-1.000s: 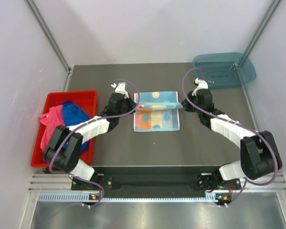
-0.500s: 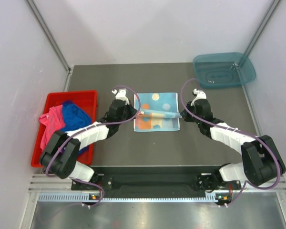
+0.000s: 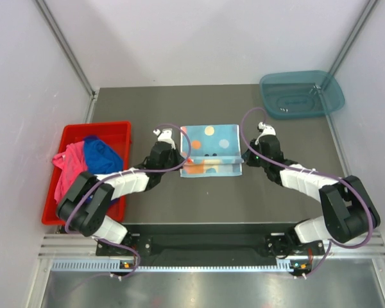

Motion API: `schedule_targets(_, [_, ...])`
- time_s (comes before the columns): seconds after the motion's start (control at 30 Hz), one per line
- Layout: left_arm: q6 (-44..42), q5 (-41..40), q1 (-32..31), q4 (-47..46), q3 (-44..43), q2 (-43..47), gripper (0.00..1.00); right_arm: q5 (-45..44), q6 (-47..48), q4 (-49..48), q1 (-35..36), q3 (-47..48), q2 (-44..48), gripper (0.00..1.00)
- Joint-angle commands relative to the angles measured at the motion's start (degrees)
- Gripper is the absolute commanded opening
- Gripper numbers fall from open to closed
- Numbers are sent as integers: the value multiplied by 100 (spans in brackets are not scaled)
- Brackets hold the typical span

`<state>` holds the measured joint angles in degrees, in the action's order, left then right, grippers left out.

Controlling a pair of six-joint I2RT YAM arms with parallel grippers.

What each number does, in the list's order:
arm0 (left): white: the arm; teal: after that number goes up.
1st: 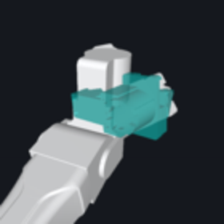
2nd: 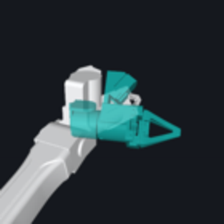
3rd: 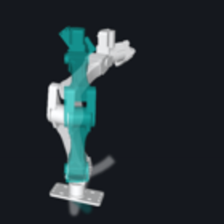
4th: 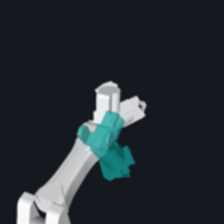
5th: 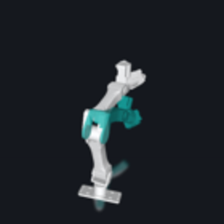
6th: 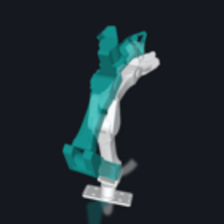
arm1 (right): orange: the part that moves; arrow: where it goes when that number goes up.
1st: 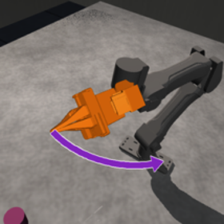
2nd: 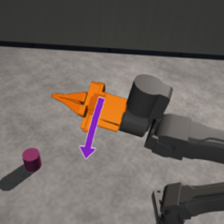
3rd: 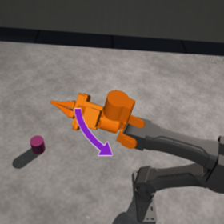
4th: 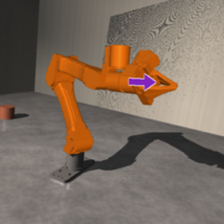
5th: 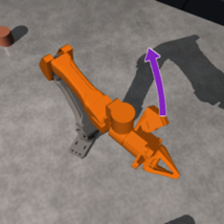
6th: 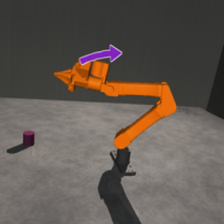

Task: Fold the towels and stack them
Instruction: Fold the towel

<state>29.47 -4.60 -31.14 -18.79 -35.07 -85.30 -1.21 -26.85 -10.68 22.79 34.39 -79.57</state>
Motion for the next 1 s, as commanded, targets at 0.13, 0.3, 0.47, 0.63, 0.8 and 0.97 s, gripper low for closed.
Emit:
schedule_targets(0.13, [50,-225,-7,-328,149,-75,6,252,-145,-198,68,-99,-41,0])
schedule_targets(0.3, [102,-94,-33,-406,237,-84,19,288,-171,-180,86,-143,-32,0])
schedule_targets(0.47, [102,-111,-51,-345,255,-57,27,552,-250,-207,103,-170,-76,7])
schedule_targets(0.63, [120,-208,-51,146,194,389,28,622,-356,-49,129,-249,335,24])
schedule_targets(0.8, [41,-366,-51,1060,-122,1005,25,289,-400,591,138,-214,925,31])
schedule_targets(0.97, [58,-138,-59,1448,-623,1051,23,148,-409,839,200,32,1032,32])
